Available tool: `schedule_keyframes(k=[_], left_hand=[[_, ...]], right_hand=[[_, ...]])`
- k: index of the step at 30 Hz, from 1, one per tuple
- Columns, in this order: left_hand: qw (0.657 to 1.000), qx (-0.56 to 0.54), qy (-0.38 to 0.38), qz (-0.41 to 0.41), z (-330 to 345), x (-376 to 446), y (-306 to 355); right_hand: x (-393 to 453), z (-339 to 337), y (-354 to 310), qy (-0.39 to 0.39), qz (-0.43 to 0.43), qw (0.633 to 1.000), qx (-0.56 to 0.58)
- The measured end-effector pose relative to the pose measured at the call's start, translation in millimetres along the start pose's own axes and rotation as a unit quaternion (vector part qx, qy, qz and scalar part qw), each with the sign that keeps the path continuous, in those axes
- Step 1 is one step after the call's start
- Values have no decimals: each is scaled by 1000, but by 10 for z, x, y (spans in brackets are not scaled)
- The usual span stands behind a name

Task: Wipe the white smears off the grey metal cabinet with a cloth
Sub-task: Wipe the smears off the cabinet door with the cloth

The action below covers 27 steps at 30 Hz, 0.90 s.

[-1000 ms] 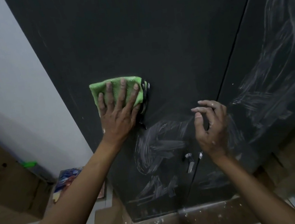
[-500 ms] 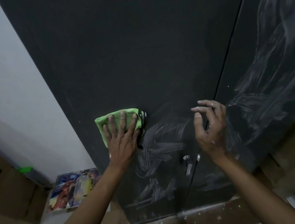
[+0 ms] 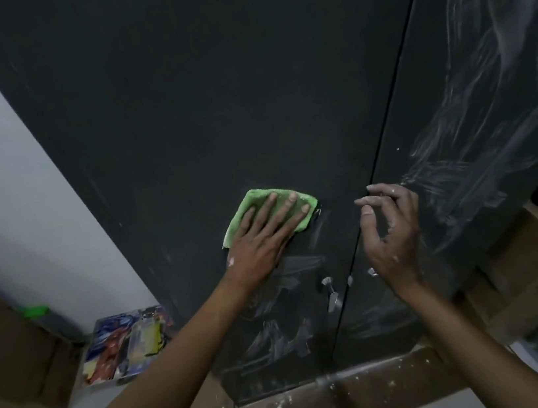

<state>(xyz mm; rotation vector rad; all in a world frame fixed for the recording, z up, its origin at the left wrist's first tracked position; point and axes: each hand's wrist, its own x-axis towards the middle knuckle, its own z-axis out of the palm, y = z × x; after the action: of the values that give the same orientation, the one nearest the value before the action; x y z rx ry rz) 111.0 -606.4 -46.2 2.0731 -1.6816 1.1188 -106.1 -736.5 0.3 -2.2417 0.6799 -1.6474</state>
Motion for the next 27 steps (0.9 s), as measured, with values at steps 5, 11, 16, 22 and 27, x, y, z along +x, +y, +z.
schedule_keyframes(k=[5, 11, 16, 22, 27], left_hand=[[999, 13, -29, 6, -99, -203, -222], [998, 42, 15, -39, -192, 149, -103], [996, 33, 52, -61, -54, 543, 362], [996, 12, -34, 77, 276, 558, 772], [982, 13, -112, 149, 420, 212, 634]], right_hand=[[78, 56, -47, 5, -9, 1000, 10], [114, -84, 42, 33, 5, 999, 14], [55, -259, 273, 50, 26, 998, -8], [-69, -298, 469, 45, 46, 998, -23], [-112, -293, 568, 22, 29, 999, -27]])
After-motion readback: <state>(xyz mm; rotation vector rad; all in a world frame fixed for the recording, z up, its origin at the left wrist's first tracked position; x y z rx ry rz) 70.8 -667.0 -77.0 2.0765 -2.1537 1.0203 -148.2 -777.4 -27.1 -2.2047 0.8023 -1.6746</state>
